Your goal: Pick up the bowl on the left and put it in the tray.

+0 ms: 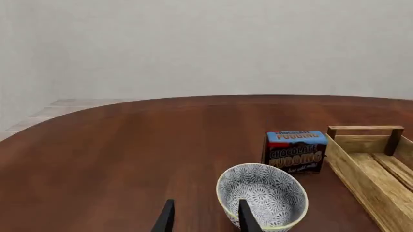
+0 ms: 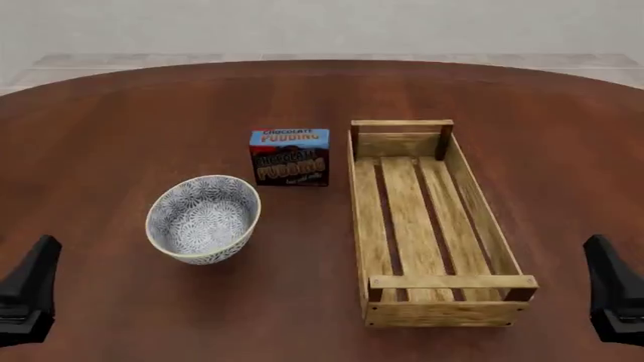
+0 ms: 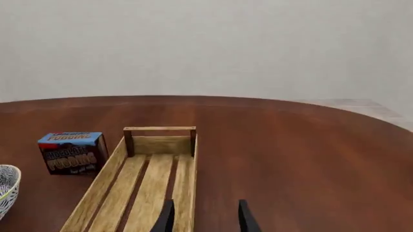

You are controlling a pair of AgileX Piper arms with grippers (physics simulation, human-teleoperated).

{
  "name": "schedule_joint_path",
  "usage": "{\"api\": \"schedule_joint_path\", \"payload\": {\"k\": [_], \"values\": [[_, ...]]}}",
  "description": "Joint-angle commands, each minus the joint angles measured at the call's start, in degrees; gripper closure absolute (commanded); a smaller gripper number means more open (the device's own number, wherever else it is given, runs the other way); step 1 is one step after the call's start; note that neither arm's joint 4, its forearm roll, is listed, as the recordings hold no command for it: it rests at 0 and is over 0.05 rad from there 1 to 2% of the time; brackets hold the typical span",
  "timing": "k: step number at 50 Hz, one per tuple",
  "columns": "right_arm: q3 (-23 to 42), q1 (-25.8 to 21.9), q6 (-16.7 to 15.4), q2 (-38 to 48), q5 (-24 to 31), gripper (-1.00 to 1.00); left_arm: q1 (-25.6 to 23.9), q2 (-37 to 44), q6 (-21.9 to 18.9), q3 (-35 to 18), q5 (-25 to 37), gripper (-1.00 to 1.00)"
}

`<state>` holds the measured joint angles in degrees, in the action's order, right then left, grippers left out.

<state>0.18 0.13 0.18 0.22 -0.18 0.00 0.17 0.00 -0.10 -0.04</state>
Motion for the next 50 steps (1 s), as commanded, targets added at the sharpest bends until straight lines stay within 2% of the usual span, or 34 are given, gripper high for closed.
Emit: {"api": "schedule_joint_path", "payload": {"k": [1, 11, 15, 20, 25, 26, 31, 36, 50], "values": [[0.1, -0.7, 0.3, 0.9, -0.5, -1.00, 0.0, 0.3, 0.0, -0.1, -0.1, -1.00], [0.8, -0.9, -0.1, 1.2, -0.4, -1.00, 0.0, 0.3, 0.0, -0.1, -0.1, -1.00], [0.6, -1.3, 0.1, 3.1, -2.0, -1.00, 0.0, 0.3, 0.0, -0.1, -0.1, -1.00], [0.9, -1.1, 0.5, 14.3, -9.7, -1.00, 0.0, 0.3, 0.0, -0.1, -0.1, -1.00], [2.6, -2.4, 0.2, 17.2, -10.6, -1.00, 0.0, 0.3, 0.0, -0.1, -0.1, -1.00], [3.5, -3.8, 1.0, 18.6, -10.8, -1.00, 0.0, 0.3, 0.0, -0.1, -0.1, -1.00], [6.9, -5.4, 1.6, 22.5, -10.4, -1.00, 0.0, 0.3, 0.0, -0.1, -0.1, -1.00], [9.4, -5.9, 0.2, 22.7, -8.2, -1.00, 0.0, 0.3, 0.0, -0.1, -0.1, -1.00], [15.2, -9.6, 1.1, 28.9, -6.3, -1.00, 0.0, 0.3, 0.0, -0.1, -0.1, -1.00]]}}
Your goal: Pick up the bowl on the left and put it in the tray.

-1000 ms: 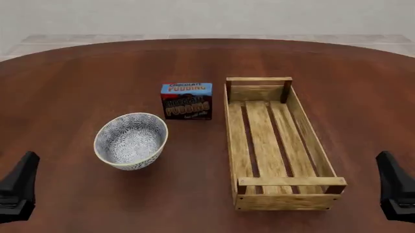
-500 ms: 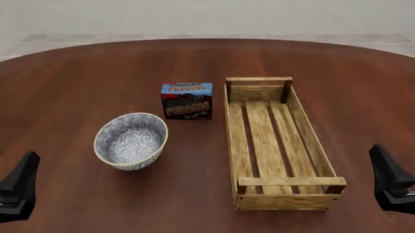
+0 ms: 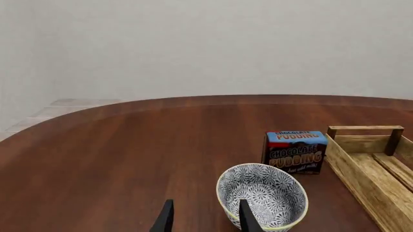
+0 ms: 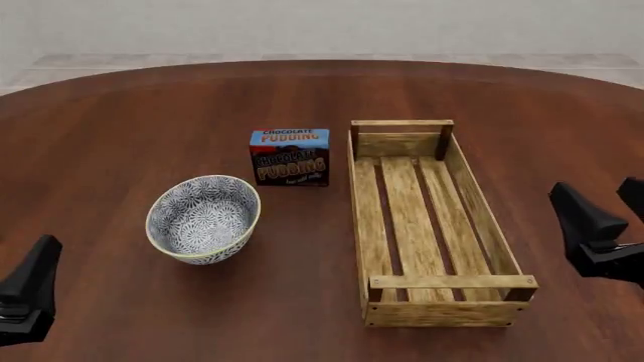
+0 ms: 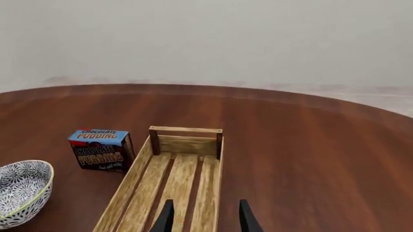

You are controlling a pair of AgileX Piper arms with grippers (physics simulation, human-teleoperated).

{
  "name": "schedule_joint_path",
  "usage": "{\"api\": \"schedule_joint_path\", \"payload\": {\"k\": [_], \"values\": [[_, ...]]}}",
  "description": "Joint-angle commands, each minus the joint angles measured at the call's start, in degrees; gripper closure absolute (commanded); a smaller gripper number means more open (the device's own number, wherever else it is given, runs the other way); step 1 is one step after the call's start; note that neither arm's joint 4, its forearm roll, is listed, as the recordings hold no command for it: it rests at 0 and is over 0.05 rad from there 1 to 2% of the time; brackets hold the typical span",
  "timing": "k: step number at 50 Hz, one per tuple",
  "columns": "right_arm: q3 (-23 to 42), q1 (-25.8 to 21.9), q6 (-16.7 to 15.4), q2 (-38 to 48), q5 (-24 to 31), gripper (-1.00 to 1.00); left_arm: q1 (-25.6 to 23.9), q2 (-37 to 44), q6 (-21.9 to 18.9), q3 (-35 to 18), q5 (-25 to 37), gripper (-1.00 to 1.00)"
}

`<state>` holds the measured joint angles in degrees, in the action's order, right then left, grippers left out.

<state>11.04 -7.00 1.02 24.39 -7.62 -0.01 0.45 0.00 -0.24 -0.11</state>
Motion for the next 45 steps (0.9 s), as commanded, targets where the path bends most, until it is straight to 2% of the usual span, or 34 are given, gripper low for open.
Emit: {"api": "schedule_joint_path", "payload": {"k": [1, 19, 36, 45], "values": [[4.9, -3.1, 0.3, 5.6, 1.2, -1.00, 0.0, 0.0, 0.0, 0.0, 0.0, -1.00], [13.1, -8.9, 0.1, 12.7, 4.7, -1.00, 0.0, 0.0, 0.0, 0.0, 0.0, -1.00], [18.4, -16.5, 2.6, 23.5, 4.3, -1.00, 0.0, 0.0, 0.0, 0.0, 0.0, -1.00], [21.2, -19.9, 2.6, 26.9, 5.1, -1.00, 0.0, 0.0, 0.0, 0.0, 0.0, -1.00]]}}
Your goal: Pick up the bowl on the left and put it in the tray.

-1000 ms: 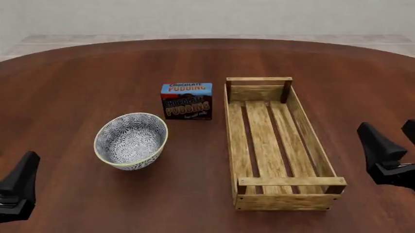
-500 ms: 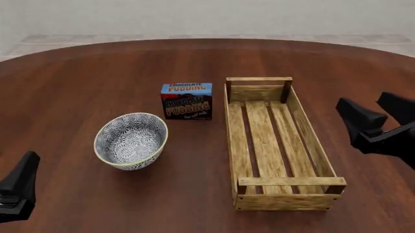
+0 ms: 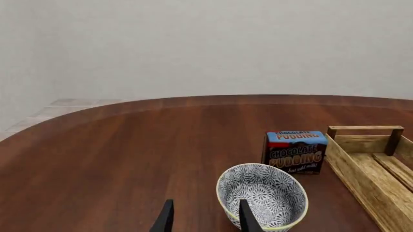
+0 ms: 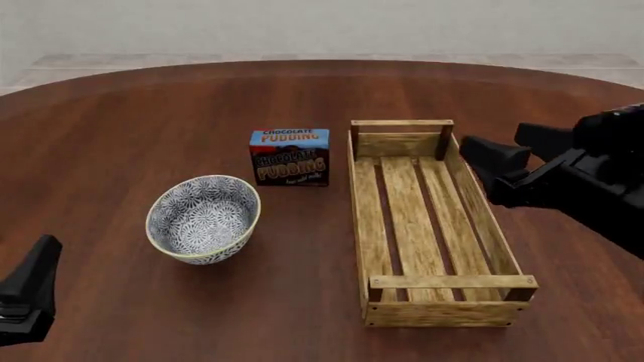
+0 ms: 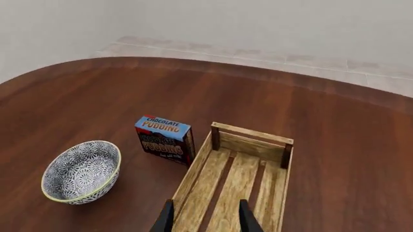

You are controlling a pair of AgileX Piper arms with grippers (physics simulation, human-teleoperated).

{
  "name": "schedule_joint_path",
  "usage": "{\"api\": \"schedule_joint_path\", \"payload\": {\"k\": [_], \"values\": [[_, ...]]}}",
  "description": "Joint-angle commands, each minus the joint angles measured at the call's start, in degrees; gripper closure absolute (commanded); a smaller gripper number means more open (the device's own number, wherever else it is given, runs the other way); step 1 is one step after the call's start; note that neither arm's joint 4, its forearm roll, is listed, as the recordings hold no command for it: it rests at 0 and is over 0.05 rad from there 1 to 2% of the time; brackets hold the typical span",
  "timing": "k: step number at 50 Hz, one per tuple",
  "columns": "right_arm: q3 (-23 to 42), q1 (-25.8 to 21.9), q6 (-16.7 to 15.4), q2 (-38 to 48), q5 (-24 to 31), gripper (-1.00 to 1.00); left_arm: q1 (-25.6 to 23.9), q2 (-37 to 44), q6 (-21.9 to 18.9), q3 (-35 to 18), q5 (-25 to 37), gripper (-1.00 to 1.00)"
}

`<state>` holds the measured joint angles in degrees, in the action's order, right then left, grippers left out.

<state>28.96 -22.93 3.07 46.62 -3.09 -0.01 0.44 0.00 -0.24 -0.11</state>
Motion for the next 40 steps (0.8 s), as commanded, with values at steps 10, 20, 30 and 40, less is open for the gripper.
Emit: {"api": "schedule_joint_path", "payload": {"k": [10, 20, 30, 40], "values": [[6.9, -6.0, -0.8, 7.7, 1.6, -1.00, 0.0, 0.0, 0.0, 0.0, 0.0, -1.00], [9.8, -8.6, -1.3, 12.1, 1.8, -1.00, 0.0, 0.0, 0.0, 0.0, 0.0, -1.00], [13.0, -11.5, -0.7, 15.8, 2.7, -1.00, 0.0, 0.0, 0.0, 0.0, 0.0, -1.00], [16.1, -14.8, 1.1, 20.6, 3.5, -1.00, 0.0, 0.0, 0.0, 0.0, 0.0, -1.00]]}}
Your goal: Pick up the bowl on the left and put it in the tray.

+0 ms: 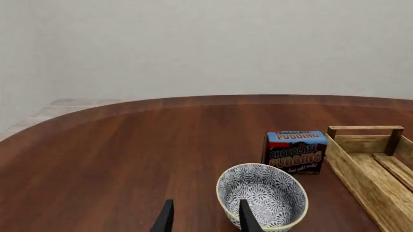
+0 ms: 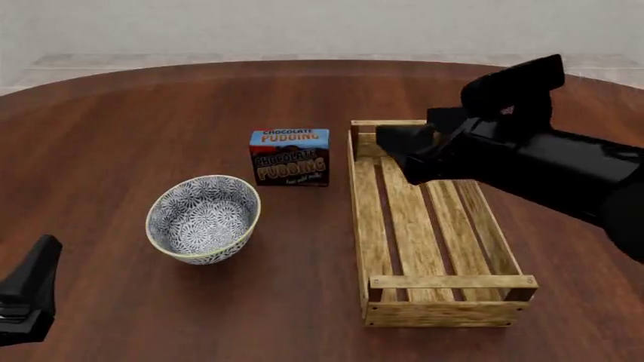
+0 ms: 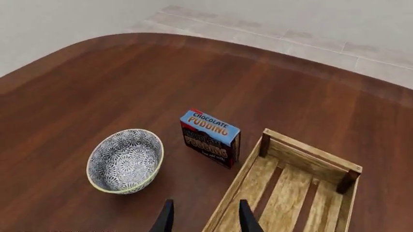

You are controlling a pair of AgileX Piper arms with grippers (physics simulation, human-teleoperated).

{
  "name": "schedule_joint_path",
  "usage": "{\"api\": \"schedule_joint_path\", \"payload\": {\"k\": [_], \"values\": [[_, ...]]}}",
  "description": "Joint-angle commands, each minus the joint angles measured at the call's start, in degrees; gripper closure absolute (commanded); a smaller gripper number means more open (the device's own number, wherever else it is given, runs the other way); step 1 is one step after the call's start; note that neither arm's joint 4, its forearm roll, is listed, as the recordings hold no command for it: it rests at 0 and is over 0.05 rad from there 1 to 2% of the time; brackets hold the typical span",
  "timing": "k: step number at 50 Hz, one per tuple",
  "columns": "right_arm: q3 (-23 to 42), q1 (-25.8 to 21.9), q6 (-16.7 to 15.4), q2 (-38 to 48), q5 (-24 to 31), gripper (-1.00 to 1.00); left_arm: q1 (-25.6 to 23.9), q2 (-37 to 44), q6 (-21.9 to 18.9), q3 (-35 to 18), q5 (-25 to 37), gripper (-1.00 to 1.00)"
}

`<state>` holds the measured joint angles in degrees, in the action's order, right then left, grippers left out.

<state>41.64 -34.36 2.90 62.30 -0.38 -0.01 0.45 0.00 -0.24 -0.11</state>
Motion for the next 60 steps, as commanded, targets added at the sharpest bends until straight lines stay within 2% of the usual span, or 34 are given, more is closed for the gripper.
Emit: {"api": "schedule_joint_path", "payload": {"k": [1, 14, 48, 60], "values": [[3.4, -3.4, 1.3, 4.9, 0.8, -1.00, 0.0, 0.0, 0.0, 0.0, 0.0, -1.00], [8.0, -7.2, 2.9, 11.6, 1.3, -1.00, 0.0, 0.0, 0.0, 0.0, 0.0, -1.00], [18.2, -10.8, 7.8, 28.7, 1.3, -1.00, 0.0, 0.0, 0.0, 0.0, 0.0, -1.00], [21.8, -12.2, 8.1, 33.2, 2.4, -1.00, 0.0, 0.0, 0.0, 0.0, 0.0, -1.00]]}}
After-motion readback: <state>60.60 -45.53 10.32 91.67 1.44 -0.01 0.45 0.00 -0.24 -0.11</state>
